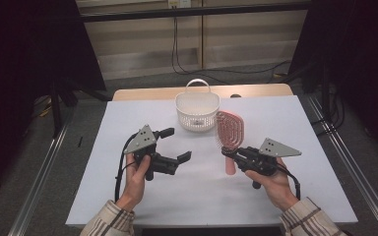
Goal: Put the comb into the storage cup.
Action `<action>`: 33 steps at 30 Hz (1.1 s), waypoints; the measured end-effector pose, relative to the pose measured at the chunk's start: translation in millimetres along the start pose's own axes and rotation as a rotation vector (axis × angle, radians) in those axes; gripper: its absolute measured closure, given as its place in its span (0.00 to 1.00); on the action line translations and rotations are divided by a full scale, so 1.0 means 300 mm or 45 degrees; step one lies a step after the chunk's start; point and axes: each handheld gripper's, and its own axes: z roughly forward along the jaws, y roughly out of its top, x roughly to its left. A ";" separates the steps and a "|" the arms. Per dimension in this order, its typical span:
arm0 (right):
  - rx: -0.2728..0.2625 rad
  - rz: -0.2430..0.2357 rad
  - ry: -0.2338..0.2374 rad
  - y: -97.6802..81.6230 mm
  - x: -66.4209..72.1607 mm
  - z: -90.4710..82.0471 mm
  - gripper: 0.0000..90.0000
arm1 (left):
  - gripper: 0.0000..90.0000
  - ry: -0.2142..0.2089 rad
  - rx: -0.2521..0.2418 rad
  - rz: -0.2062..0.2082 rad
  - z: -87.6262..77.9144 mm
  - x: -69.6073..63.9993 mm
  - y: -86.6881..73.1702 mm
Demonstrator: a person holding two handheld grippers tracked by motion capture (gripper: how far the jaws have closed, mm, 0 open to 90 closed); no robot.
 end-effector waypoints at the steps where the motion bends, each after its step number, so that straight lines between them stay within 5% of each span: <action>1: 0.002 -0.007 0.008 0.000 0.002 0.001 0.91 | 0.04 -0.006 -0.009 0.008 0.000 -0.002 0.002; 5: 0.014 0.000 0.047 -0.005 0.009 0.011 0.91 | 0.02 0.008 -0.032 0.025 0.017 -0.021 0.009; 8: 0.034 0.000 0.070 -0.015 0.017 0.019 0.91 | 0.01 -0.042 -0.034 0.004 0.035 -0.035 0.008; 13: 0.036 -0.008 0.117 -0.018 0.027 0.027 0.91 | 0.01 0.005 -0.058 0.030 0.062 -0.058 0.016; 15: 0.035 -0.004 0.129 -0.016 0.027 0.027 0.91 | 0.01 -0.050 -0.054 0.025 0.076 -0.060 0.023; 23: 0.035 -0.014 0.165 -0.010 0.031 0.028 0.91 | 0.03 -0.136 -0.084 0.065 0.136 -0.055 0.081; 28: 0.033 -0.022 0.184 -0.006 0.031 0.023 0.91 | 0.04 -0.131 -0.107 0.086 0.160 -0.053 0.099; 33: 0.023 -0.016 0.198 -0.006 0.025 0.024 0.91 | 0.05 -0.164 -0.054 0.113 0.198 -0.057 0.113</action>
